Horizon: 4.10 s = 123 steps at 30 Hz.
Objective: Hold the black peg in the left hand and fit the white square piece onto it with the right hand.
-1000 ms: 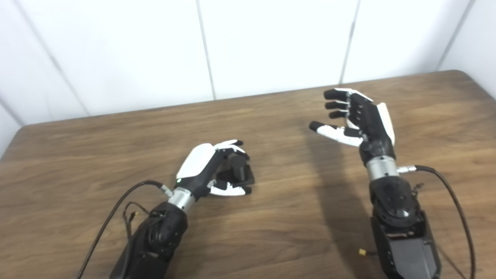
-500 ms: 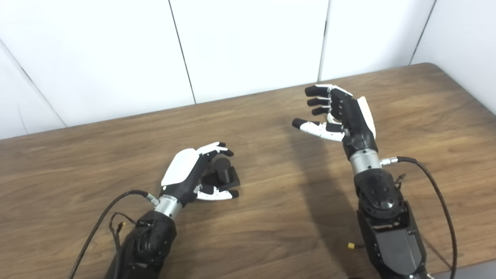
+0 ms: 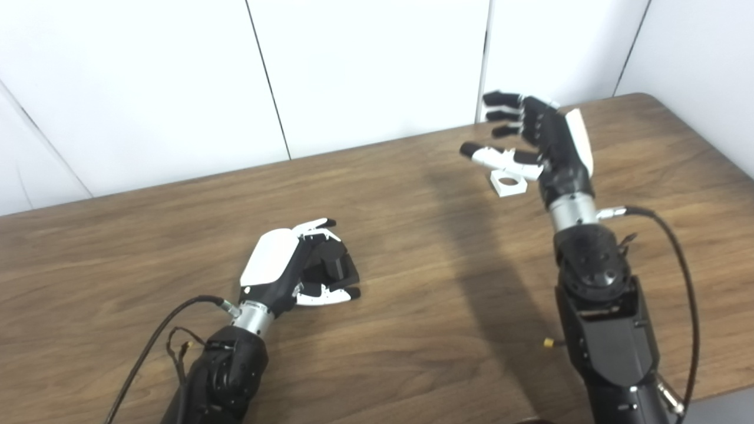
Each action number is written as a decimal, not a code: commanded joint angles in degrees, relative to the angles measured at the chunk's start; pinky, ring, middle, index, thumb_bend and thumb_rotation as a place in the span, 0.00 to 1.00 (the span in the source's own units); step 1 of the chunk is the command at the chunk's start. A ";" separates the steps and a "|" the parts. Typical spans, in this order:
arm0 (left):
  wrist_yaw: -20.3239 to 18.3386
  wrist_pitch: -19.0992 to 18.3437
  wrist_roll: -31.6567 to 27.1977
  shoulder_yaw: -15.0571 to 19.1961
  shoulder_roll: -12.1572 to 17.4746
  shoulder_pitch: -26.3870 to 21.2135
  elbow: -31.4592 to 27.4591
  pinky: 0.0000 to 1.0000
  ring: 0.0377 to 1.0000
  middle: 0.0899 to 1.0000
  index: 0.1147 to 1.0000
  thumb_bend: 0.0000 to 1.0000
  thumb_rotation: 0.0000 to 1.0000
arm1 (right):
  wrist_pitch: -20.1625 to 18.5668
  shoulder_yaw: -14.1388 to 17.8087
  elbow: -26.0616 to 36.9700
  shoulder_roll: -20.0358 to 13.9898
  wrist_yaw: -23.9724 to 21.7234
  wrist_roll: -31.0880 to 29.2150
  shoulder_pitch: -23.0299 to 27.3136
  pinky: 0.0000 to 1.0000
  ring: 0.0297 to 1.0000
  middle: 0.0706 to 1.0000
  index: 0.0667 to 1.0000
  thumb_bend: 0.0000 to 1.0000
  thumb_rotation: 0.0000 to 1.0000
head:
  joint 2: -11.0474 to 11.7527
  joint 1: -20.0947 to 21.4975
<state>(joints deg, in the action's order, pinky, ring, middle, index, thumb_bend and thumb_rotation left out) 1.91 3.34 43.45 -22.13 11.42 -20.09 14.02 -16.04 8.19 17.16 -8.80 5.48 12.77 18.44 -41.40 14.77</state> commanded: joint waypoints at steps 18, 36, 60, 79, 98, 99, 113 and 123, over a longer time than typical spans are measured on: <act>-4.38 -11.83 6.09 -0.39 2.98 -0.03 1.23 0.79 0.84 0.82 0.49 0.90 0.41 | 0.91 0.75 1.98 -2.02 0.30 -0.96 3.67 0.58 0.66 0.69 0.62 0.70 0.09 | 0.11 -0.41; -4.66 -11.54 5.59 -0.88 2.78 0.46 1.57 0.78 0.83 0.82 0.47 0.89 0.36 | -3.49 1.23 -0.61 -17.30 -6.93 -0.19 10.29 0.53 0.65 0.70 0.62 0.71 0.10 | 0.90 1.24; -3.65 -9.93 4.48 -1.05 4.28 1.28 1.85 0.79 0.84 0.83 0.48 0.89 0.36 | 1.32 -18.87 -18.04 -41.36 -31.46 14.12 22.98 0.74 0.86 0.82 0.71 0.78 0.15 | 3.48 5.47; -3.02 -10.54 3.95 -1.61 4.23 1.46 1.90 0.80 0.84 0.83 0.48 0.89 0.34 | 4.15 -28.32 -30.28 -40.30 -42.60 22.51 28.28 0.78 0.90 0.91 0.80 0.90 0.21 | 3.93 4.91; -3.24 -10.91 3.94 -1.57 4.29 1.91 1.27 0.79 0.84 0.82 0.48 0.89 0.34 | 4.29 -30.27 -34.57 -35.65 -41.48 29.16 27.06 0.95 1.00 0.99 0.82 0.95 0.31 | 3.80 4.09; -3.12 -10.80 3.91 -1.55 4.29 1.94 1.30 0.79 0.84 0.82 0.47 0.89 0.34 | 4.31 -30.30 -34.75 -35.40 -41.31 29.27 27.02 0.95 1.00 0.98 0.82 0.95 0.30 | 3.73 3.90; -3.28 -10.94 4.00 -1.59 4.37 2.13 1.06 0.78 0.84 0.82 0.48 0.90 0.34 | 4.96 -30.90 -36.79 -32.57 -39.90 29.85 26.47 0.93 0.98 0.97 0.83 0.93 0.30 | 3.16 3.41; -3.90 -11.60 4.12 -1.60 4.25 2.10 0.36 0.79 0.84 0.82 0.48 0.89 0.33 | 4.90 -30.74 -37.54 -31.14 -37.99 29.65 25.18 0.94 0.97 0.95 0.81 0.90 0.28 | 3.13 3.44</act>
<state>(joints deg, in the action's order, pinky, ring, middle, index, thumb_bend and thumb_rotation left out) 1.38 -3.65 45.24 -23.55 12.42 -20.57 11.90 -12.16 -23.39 -20.63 -39.26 -34.30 42.10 41.48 -38.23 18.19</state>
